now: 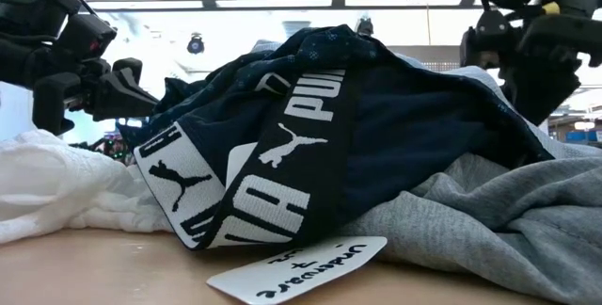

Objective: Sort clothes
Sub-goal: Put the purple sock into the white laundry bin

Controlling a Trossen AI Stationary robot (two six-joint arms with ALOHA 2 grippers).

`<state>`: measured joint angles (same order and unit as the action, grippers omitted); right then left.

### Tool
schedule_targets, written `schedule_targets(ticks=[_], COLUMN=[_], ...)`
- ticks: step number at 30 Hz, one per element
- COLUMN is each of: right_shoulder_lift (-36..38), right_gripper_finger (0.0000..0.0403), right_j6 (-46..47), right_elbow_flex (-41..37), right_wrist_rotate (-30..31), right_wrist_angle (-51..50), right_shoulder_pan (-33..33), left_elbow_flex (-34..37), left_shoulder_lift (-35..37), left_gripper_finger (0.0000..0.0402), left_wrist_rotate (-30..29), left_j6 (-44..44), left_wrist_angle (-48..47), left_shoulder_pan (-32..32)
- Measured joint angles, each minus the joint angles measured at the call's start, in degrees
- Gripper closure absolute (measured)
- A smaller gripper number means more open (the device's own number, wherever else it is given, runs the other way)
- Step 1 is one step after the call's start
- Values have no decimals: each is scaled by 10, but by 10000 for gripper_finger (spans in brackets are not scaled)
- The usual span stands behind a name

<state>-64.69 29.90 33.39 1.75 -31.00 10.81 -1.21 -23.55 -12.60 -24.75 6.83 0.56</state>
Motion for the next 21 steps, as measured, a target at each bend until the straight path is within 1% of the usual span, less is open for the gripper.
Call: schedule_targets(ticks=[2, 3, 8, 13, 16, 21], right_shoulder_lift=[-9, -11, -4, 17, 27, 31], right_gripper_finger=[375, 388, 395, 400, 401, 402], right_j6=[-10, -13, 6, 9, -4, -31], right_elbow_flex=[0, 0, 8, 65, 114, 194], right_wrist_rotate=[2, 1, -20, -15, 20, 120], right_wrist_angle=[1, 0, -15, -40, -50, -73], right_shoulder_pan=[6, 9, 27, 58, 77, 101], left_elbow_flex=[0, 0, 0, 0, 0, 0], left_shoulder_lift=[0, 0, 0, 0, 0, 0], left_gripper_finger=[390, 390, 390, 390, 390, 390], left_wrist_rotate=[0, 0, 0, 0, 0, 0], left_j6=[0, 0, 0, 0, 0, 0], left_wrist_angle=[0, 0, 0, 2, 2, 2], left_shoulder_pan=[0, 0, 0, 0, 0, 0])
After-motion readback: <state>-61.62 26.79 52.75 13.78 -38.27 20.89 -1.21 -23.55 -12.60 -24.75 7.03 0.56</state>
